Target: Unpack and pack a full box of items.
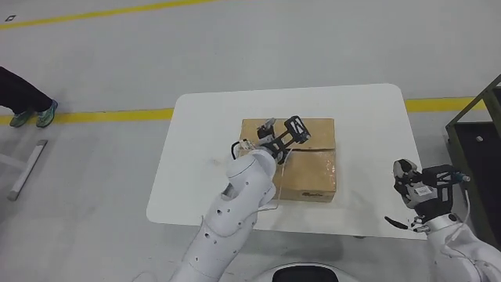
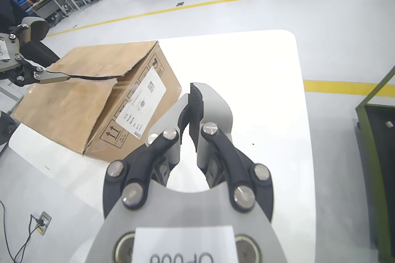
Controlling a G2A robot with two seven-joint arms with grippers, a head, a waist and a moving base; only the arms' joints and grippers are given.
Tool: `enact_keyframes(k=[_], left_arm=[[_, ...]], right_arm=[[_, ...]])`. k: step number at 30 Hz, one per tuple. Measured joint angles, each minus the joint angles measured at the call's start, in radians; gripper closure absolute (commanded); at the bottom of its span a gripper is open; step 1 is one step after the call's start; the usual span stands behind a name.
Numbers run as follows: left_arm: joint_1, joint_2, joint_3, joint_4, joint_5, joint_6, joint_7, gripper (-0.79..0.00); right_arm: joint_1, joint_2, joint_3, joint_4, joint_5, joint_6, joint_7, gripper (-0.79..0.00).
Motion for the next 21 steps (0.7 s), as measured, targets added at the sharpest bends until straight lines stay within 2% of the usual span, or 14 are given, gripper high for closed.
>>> enact_keyframes(k=[12,13,14,15,16,17,18,19,21], left_arm=[[-0.08,-0.021,0.057,0.132,0.069,0.01,-0.014,-0.785],[-0.085,-0.022,0.06,0.137,0.076,0.013,-0.012,-0.751],[-0.089,-0.024,0.061,0.139,0.081,0.015,-0.009,-0.662],[-0.092,-0.025,0.063,0.14,0.086,0.018,-0.005,-0.536],[-0.094,-0.026,0.063,0.139,0.088,0.02,-0.002,-0.332],[-0.095,-0.027,0.063,0.137,0.09,0.021,0.0,-0.24],[-0.095,-0.027,0.063,0.133,0.092,0.021,0.004,-0.065],[-0.095,-0.028,0.063,0.13,0.095,0.02,0.005,0.0],[-0.093,-0.028,0.066,0.123,0.113,0.014,0.013,0.0]], right_arm=[[0.002,-0.001,0.013,0.01,0.017,-0.006,-0.001,0.0],[0.002,-0.001,0.014,0.011,0.016,-0.006,-0.001,0.0],[0.002,-0.001,0.015,0.012,0.016,-0.007,-0.001,0.0],[0.002,-0.001,0.016,0.014,0.015,-0.008,-0.001,0.0],[0.003,-0.001,0.017,0.015,0.016,-0.008,0.0,0.0],[0.003,-0.001,0.018,0.016,0.016,-0.008,0.001,0.0],[0.004,-0.001,0.018,0.016,0.016,-0.008,0.002,0.0],[0.005,-0.001,0.018,0.017,0.016,-0.007,0.003,0.0],[0.007,-0.001,0.015,0.016,0.013,-0.007,0.006,0.0]])
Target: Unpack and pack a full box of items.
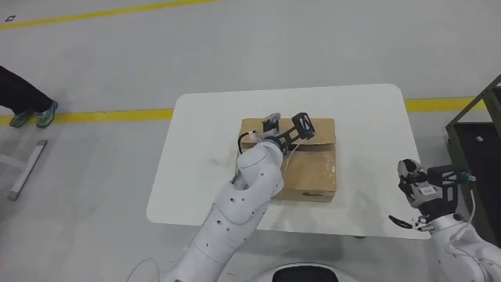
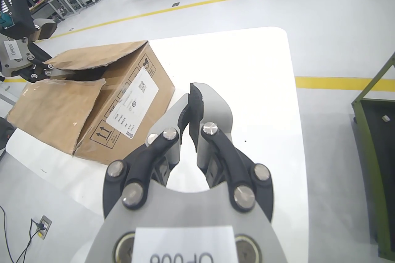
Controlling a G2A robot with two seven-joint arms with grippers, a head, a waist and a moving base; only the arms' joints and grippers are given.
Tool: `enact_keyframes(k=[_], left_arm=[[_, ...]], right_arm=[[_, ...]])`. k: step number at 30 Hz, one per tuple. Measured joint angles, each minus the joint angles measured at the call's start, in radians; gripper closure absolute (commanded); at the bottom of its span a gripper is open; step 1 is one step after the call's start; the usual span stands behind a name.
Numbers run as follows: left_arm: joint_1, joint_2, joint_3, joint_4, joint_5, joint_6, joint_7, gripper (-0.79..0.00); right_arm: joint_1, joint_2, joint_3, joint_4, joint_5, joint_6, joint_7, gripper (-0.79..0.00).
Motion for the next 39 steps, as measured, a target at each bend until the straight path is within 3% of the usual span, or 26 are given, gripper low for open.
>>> enact_keyframes(k=[14,28,29,30,31,32,39], left_arm=[[0.054,-0.002,-0.014,-0.081,-0.001,-0.026,-0.009,0.0],[0.219,0.004,-0.058,-0.322,-0.108,-0.035,-0.087,0.0],[0.228,0.005,-0.059,-0.334,-0.114,-0.035,-0.087,-0.031],[0.237,0.005,-0.06,-0.345,-0.117,-0.039,-0.087,-0.394],[0.241,0.006,-0.059,-0.351,-0.115,-0.044,-0.087,-0.394],[0.244,0.007,-0.059,-0.355,-0.112,-0.048,-0.086,-0.785],[0.191,0.002,-0.041,-0.33,-0.048,-0.036,-0.057,-0.785]], right_arm=[[0.004,-0.002,-0.013,0.007,-0.014,0.002,0.0,0.0],[-0.014,-0.005,-0.019,0.007,-0.009,0.004,-0.017,0.0],[-0.015,-0.005,-0.02,0.006,-0.009,0.003,-0.018,0.0],[-0.017,-0.006,-0.021,0.005,-0.01,0.003,-0.02,0.0],[-0.019,-0.006,-0.022,0.005,-0.01,0.003,-0.021,0.0],[-0.02,-0.006,-0.023,0.004,-0.01,0.003,-0.022,0.0],[-0.032,-0.007,-0.016,-0.012,-0.006,0.0,-0.029,0.0]])
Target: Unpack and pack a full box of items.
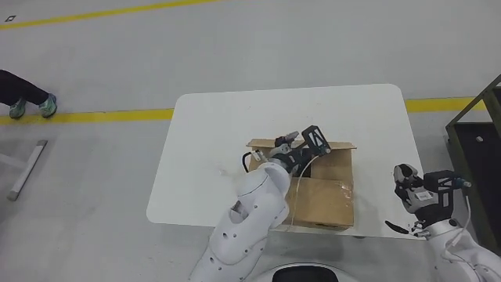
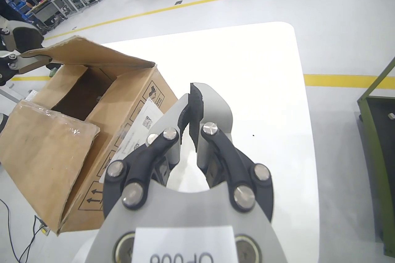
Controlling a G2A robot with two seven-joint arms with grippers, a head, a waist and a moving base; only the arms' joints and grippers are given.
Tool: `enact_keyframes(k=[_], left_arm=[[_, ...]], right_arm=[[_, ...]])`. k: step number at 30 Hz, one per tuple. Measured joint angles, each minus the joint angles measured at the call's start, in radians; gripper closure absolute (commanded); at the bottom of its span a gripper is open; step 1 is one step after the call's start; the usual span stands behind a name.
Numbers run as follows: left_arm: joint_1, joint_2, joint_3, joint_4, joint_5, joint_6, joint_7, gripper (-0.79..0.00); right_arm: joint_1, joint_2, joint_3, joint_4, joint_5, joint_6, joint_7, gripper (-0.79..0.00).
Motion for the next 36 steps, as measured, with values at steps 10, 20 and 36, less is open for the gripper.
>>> enact_keyframes(k=[10,20,36], left_arm=[[-0.182,-0.031,0.03,0.181,0.057,0.076,0.043,-0.785],[-0.348,-0.081,0.1,0.455,0.072,0.149,0.084,-0.785],[-0.439,-0.146,0.159,0.738,0.076,0.235,0.096,-0.785]], right_arm=[[-0.014,0.001,0.034,-0.012,0.018,-0.001,-0.002,0.0],[-0.024,0.0,0.068,-0.002,0.043,0.001,-0.008,0.0],[-0.028,-0.004,0.063,0.018,0.039,-0.004,-0.018,0.0]])
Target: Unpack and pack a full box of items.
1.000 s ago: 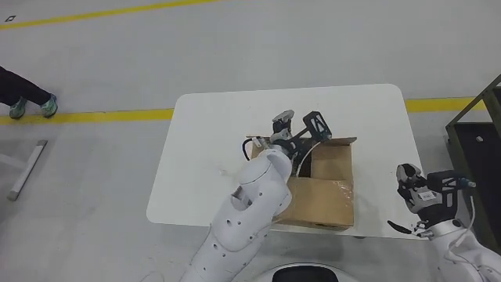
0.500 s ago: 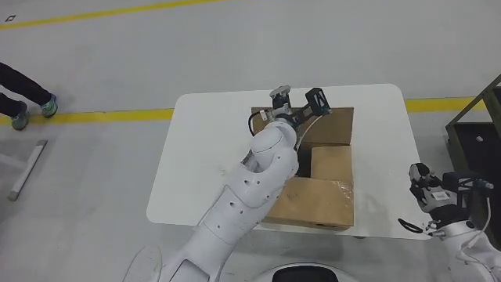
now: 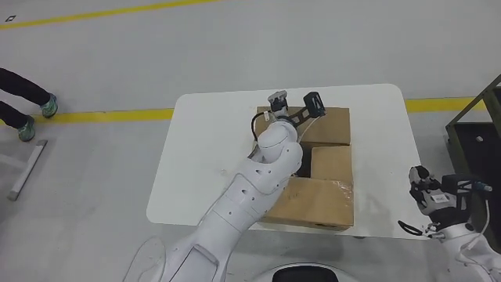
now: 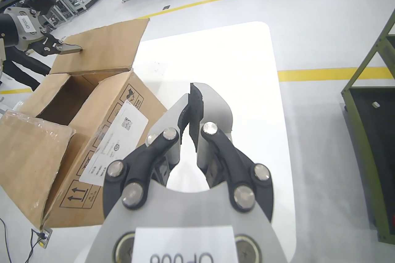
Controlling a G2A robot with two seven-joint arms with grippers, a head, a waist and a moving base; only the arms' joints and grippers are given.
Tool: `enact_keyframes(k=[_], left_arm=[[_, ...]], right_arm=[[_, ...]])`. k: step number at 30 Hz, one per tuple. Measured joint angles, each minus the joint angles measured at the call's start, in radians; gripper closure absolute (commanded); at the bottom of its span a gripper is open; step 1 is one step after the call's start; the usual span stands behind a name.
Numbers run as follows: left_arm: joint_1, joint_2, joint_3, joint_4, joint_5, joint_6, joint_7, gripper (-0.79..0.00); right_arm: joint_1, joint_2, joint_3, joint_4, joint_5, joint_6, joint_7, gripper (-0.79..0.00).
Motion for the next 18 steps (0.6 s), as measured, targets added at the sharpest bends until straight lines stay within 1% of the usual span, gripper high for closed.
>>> enact_keyframes(k=[6,9,11,14,17,18], left_arm=[[-0.009,-0.016,0.002,0.051,-0.003,0.018,0.002,-0.785],[-0.012,-0.02,-0.003,0.054,-0.003,0.023,0.005,-0.785],[-0.009,-0.021,-0.009,0.041,-0.001,0.028,0.011,-0.785],[0.012,-0.015,-0.032,-0.014,-0.004,0.026,0.019,-0.785],[0.063,0.001,-0.068,-0.118,-0.006,-0.016,0.02,-0.785],[0.092,0.011,-0.09,-0.172,-0.01,-0.038,0.016,-0.785]], right_arm=[[0.0,-0.001,-0.002,0.003,-0.003,-0.003,0.001,0.0],[0.0,-0.001,-0.001,0.004,0.0,-0.006,0.003,0.0],[0.0,-0.001,0.0,0.004,0.001,-0.007,0.003,0.0],[0.001,-0.002,0.009,0.0,0.021,-0.016,0.006,0.0],[0.002,-0.001,0.021,-0.008,0.066,-0.05,0.024,0.0],[0.005,0.0,0.027,-0.011,0.087,-0.071,0.034,0.0]])
